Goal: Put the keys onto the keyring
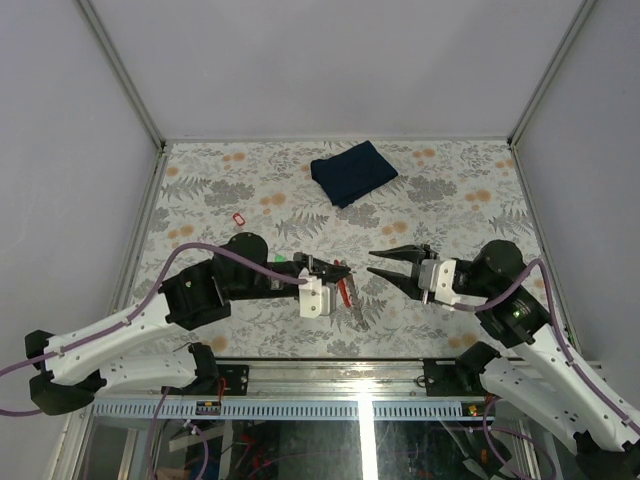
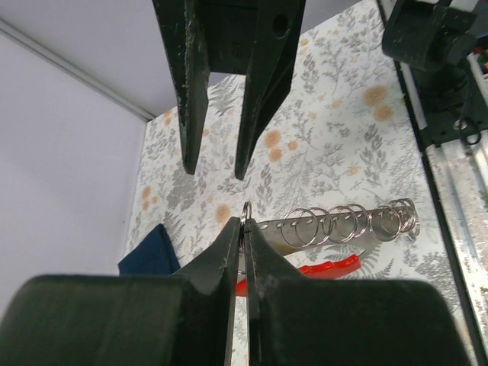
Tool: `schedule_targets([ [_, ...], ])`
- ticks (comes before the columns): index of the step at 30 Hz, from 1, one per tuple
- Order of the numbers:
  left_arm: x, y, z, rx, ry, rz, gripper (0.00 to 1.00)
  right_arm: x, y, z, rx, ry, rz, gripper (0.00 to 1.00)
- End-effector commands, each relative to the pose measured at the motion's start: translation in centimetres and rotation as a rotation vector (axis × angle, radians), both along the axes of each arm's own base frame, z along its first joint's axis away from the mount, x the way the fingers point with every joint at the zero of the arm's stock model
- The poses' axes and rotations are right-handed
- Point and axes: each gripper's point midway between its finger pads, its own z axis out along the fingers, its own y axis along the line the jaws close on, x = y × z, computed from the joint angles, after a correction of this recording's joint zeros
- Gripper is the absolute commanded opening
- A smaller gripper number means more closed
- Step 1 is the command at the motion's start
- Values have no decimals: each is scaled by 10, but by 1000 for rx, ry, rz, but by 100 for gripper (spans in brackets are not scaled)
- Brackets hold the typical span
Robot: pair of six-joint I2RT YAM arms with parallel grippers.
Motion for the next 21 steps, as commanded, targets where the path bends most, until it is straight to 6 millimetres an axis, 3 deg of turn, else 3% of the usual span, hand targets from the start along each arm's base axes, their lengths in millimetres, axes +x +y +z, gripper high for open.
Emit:
schedule_targets([
  [1,12,1,25,-58,-116,63,0,-10,2,19,-36,-115,54,38],
  [13,13,-1,21,-26,-117,92,0,-9,21,16,-97,-92,47,34],
  [21,7,1,29,-72,-84,90,0,-7,19,20,-67,-84,23,33],
])
